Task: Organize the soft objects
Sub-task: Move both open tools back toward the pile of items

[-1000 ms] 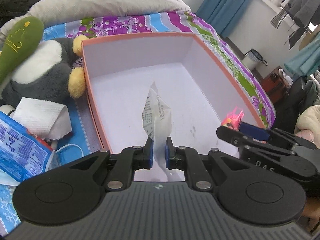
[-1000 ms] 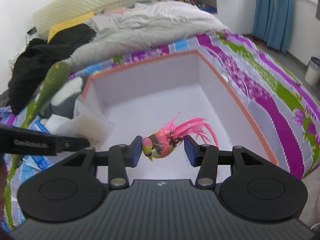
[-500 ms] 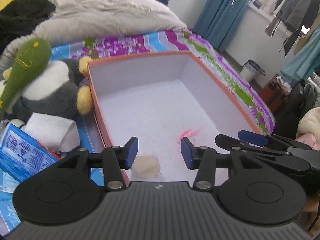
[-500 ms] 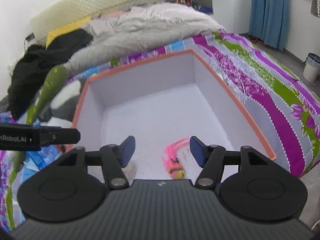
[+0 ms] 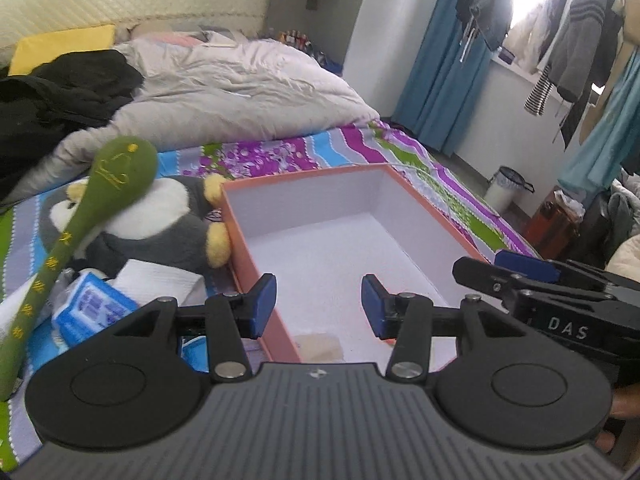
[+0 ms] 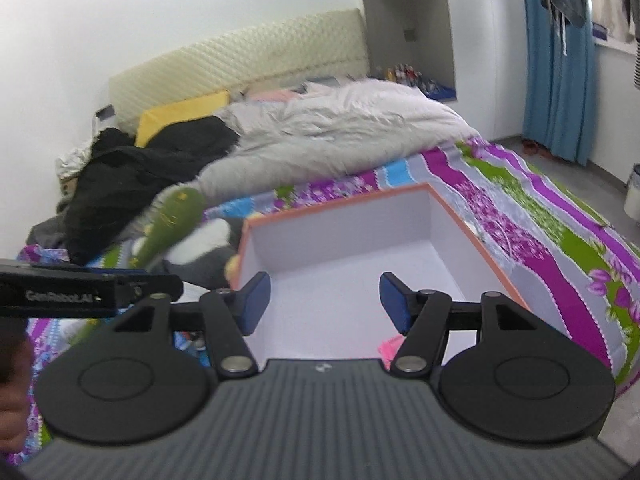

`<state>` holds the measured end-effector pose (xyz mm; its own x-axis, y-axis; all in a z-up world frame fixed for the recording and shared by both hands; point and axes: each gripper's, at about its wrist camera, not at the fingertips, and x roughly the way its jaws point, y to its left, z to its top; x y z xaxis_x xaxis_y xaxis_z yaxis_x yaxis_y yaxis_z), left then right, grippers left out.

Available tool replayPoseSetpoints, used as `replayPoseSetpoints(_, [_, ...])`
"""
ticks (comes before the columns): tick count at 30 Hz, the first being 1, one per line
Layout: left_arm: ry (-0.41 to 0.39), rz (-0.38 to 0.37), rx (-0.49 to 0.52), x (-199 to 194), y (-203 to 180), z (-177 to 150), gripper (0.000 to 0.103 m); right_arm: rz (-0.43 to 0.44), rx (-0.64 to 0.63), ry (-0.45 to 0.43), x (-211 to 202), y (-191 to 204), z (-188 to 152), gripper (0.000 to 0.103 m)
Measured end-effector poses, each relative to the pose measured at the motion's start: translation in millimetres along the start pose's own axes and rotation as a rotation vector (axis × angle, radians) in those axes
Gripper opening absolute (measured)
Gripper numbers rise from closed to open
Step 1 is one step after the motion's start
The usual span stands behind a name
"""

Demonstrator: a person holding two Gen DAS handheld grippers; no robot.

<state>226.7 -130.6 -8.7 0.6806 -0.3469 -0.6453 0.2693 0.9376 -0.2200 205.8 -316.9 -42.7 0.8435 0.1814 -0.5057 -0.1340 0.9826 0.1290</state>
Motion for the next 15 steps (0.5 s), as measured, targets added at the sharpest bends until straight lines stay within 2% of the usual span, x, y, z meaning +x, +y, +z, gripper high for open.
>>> replayPoseSetpoints(7, [-0.048, 0.027, -0.015, -31.3, 12.0, -12.6, 0.053, 0.061, -0.042, -0.043, -15.8, 28.3, -4.9, 0.063])
replayPoseSetpoints(15, [-0.077, 0.067, -0.058, -60.9, 36.7, -28.8, 0.053, 0.105, -0.071, -0.045, -21.1, 53.5, -18.5, 0.063])
